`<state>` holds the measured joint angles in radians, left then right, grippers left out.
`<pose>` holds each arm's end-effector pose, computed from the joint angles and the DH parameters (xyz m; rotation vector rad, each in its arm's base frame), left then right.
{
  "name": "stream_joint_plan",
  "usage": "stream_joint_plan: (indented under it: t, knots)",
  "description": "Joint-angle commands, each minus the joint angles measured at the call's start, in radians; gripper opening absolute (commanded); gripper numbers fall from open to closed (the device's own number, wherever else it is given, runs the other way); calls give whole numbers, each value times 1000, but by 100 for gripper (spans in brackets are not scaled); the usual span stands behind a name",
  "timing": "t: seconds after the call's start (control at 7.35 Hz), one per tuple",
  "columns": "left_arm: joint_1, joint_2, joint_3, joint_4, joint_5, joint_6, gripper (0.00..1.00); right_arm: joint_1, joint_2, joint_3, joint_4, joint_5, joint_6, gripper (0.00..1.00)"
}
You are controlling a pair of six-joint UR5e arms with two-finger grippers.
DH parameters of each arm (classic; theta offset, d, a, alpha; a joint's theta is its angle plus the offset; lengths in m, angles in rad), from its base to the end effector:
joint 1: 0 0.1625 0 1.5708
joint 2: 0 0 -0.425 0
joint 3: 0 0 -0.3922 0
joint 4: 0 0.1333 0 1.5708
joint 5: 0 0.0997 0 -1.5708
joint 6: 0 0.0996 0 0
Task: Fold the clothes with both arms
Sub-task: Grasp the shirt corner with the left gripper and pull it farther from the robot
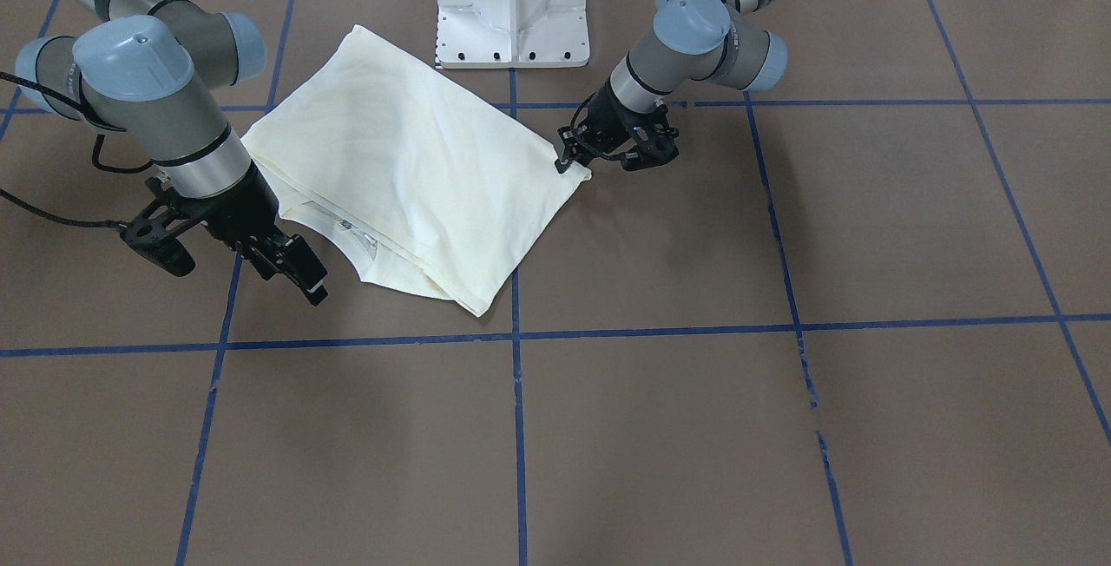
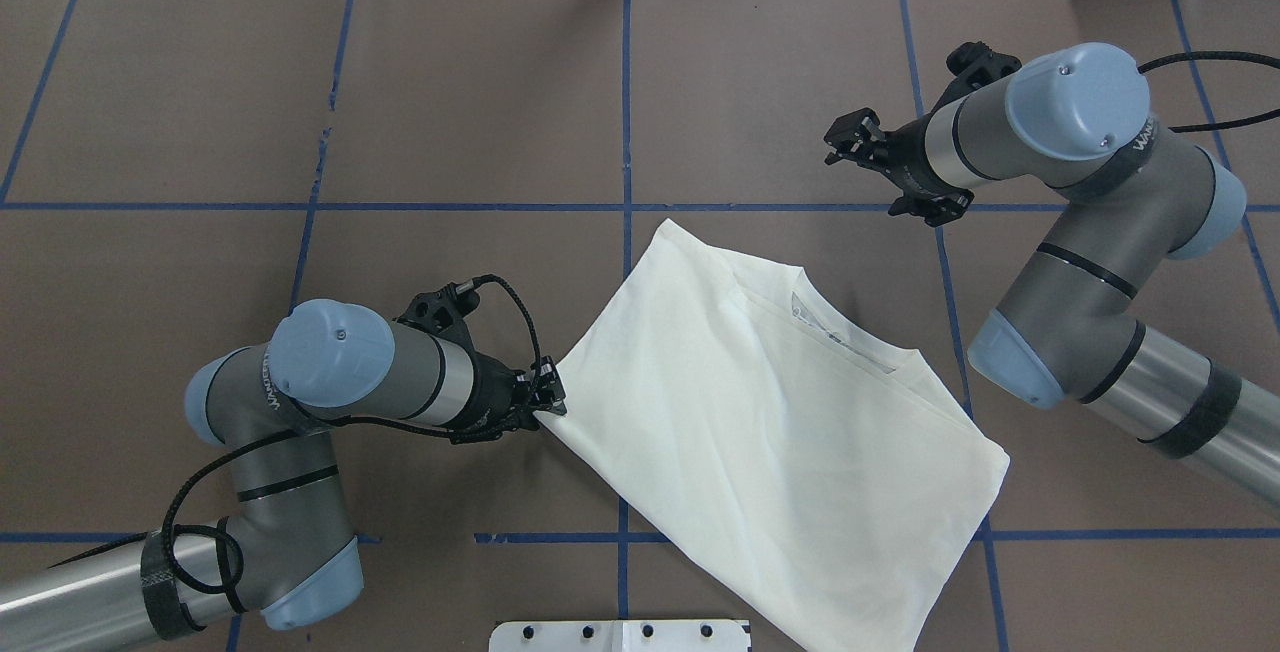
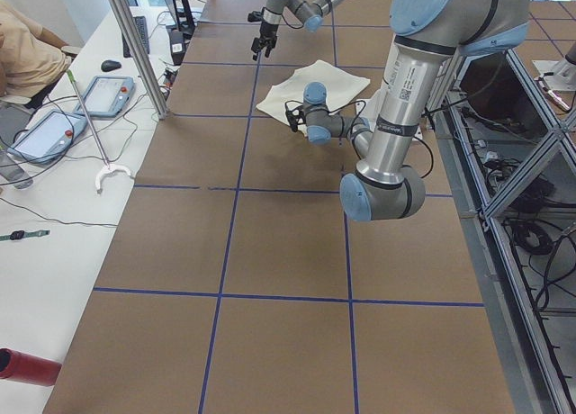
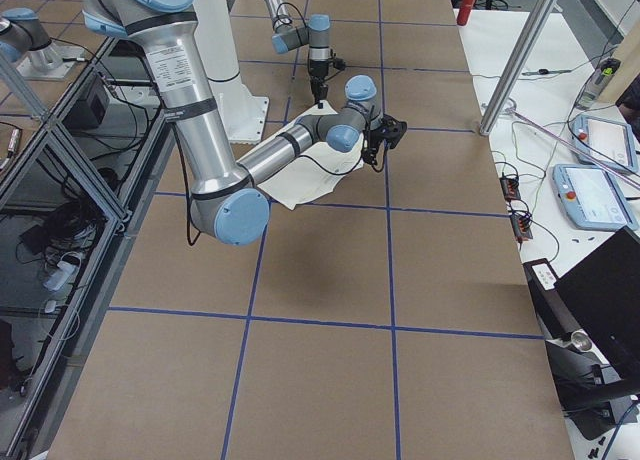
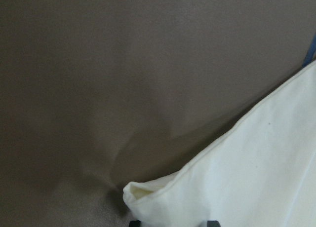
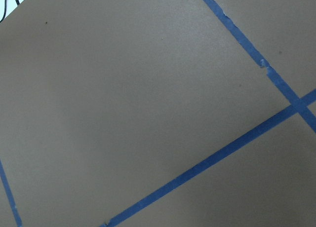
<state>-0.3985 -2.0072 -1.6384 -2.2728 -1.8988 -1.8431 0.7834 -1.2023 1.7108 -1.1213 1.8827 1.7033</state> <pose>0.5568 -0.3442 0.2988 -0.2124 1.2169 -0.3865 -0.3743 -0.5178 0.3410 0.0319 -1.0132 0.6891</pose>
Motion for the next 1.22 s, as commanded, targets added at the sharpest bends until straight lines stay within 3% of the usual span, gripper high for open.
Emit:
stream_joint_plan:
  t: [0.0, 0.41, 0.68, 0.95, 1.09]
  knots:
    - [-6, 2, 8, -1, 3, 10, 0, 0, 3, -2, 0, -1, 2, 100]
    - [-71, 2, 20, -1, 11, 87, 0, 0, 3, 0, 0, -1, 4, 100]
    - [-204, -27, 54, -4, 6, 213, 0, 0, 1, 0, 0, -1, 2, 100]
    - [-328, -195, 246, -19, 4, 281, 0, -6, 9, -2, 55, 3, -1, 100]
    - [-368, -306, 419, -81, 4, 298, 0, -27, 9, -19, 145, -4, -5, 100]
